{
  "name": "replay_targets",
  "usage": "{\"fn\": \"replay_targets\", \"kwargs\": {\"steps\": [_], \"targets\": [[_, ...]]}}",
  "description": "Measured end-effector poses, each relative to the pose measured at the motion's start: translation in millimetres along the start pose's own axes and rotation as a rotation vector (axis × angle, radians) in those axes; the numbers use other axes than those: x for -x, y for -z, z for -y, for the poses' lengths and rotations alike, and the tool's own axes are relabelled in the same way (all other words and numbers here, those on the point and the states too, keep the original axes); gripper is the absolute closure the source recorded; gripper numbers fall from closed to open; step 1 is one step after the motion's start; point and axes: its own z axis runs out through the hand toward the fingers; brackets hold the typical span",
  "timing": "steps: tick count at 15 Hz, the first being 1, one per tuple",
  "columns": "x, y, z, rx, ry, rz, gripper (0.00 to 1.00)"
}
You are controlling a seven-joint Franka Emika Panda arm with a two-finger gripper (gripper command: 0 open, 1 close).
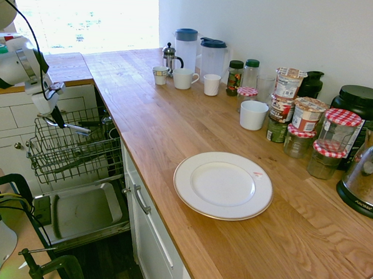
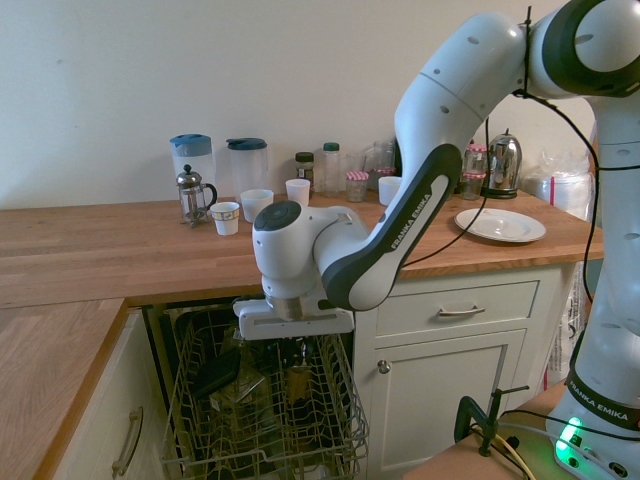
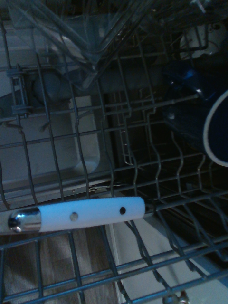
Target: Put the spoon in the dishwasher
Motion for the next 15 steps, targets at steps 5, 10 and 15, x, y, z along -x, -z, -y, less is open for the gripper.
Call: {"fn": "replay_targets", "kwargs": {"steps": [5, 10, 15], "targets": [[-10, -53, 1, 0.042, 0.024, 0.009, 1.0], [-4, -94, 4, 0.087, 0.065, 0.021, 1.0], [2, -120, 3, 0.118, 0.069, 0.027, 0.0]]}}
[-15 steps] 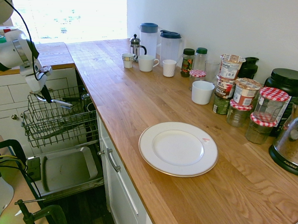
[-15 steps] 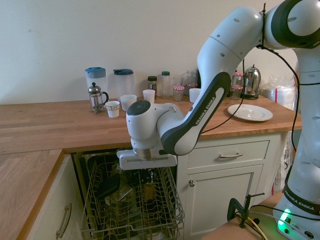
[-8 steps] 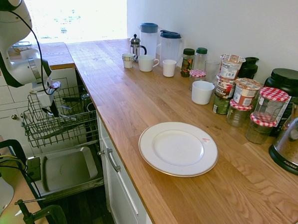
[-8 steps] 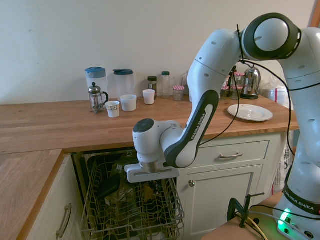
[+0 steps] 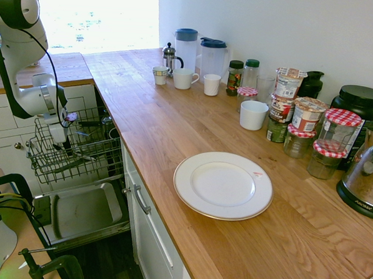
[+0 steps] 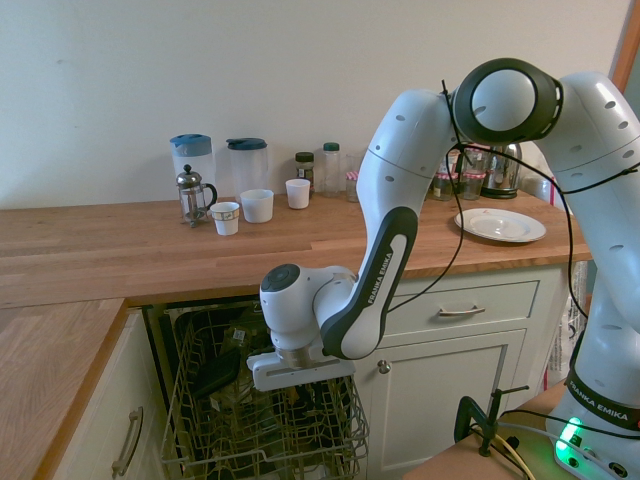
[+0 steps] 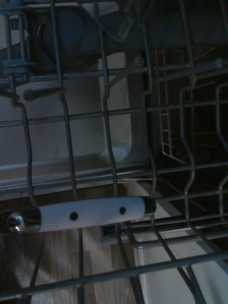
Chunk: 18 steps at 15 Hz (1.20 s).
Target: Put the spoon in the dishwasher
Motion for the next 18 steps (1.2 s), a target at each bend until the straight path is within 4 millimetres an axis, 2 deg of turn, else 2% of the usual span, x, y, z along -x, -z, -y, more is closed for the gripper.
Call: {"fn": "replay_targets", "kwargs": {"steps": [4, 12, 15, 18], "targets": [[-7, -7, 6, -0.001, -0.005, 0.01, 0.0], [-2, -6, 6, -0.005, 0.004, 0.003, 0.0], [-1, 18, 12, -0.04, 0.001, -0.005, 0.0], [-3, 60, 16, -0.072, -0.012, -0.032, 0.0]]}}
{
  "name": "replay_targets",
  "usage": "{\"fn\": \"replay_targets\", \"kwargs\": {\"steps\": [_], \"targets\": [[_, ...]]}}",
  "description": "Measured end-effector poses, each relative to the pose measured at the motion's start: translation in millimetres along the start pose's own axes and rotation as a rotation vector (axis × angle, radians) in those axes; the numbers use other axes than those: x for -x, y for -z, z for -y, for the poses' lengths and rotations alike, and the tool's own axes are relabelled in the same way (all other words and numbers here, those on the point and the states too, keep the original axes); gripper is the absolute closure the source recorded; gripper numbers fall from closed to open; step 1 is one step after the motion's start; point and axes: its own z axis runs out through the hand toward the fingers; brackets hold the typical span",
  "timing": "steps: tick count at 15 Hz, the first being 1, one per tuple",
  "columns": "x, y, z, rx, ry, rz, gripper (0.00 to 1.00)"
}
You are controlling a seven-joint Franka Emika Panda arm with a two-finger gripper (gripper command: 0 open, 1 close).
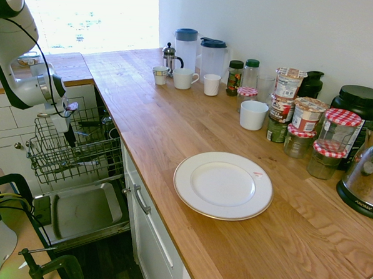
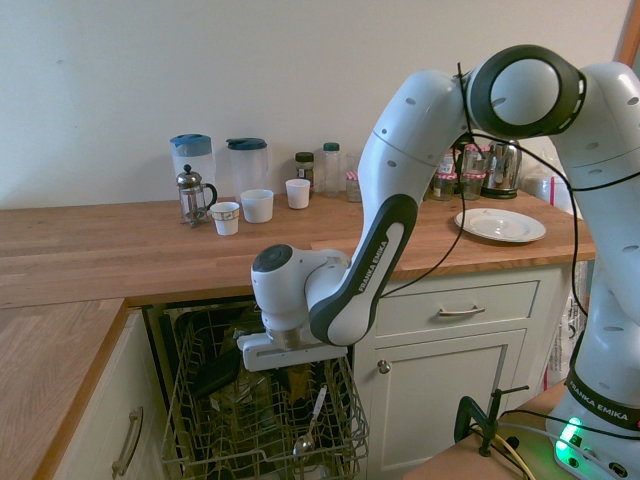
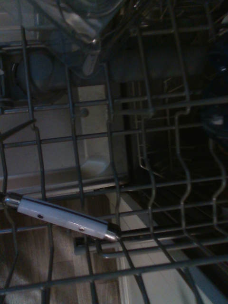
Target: Put the spoon in the dishwasher
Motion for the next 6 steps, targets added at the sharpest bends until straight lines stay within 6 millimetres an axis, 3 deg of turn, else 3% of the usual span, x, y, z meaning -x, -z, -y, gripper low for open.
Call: {"fn": "replay_targets", "kwargs": {"steps": [6], "targets": [[-20, 92, -6, -0.074, -0.05, -0.044, 0.0]]}}
